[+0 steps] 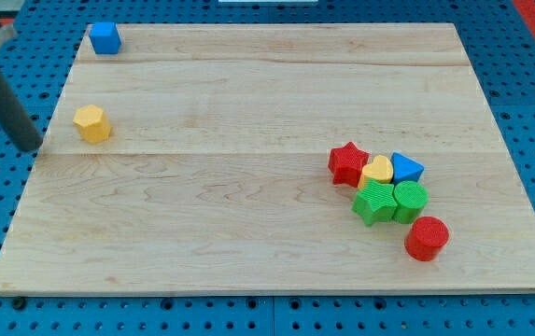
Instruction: Move the yellow hexagon to the left of the green star
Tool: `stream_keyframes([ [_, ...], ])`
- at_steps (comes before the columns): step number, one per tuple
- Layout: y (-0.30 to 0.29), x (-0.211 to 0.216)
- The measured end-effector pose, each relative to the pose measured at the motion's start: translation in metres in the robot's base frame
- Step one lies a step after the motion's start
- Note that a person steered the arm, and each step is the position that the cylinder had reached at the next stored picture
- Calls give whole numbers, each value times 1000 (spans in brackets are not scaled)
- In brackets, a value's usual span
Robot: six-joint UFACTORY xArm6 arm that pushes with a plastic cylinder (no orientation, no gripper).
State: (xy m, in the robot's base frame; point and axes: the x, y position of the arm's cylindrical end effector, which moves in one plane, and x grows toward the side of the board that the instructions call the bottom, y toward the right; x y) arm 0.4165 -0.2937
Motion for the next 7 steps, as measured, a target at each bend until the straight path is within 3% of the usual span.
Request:
stream_keyframes([
  [1, 82, -3],
  [2, 65, -27],
  [3, 97, -47],
  [5, 244, 41],
  [6, 201, 29],
  [7, 258, 60],
])
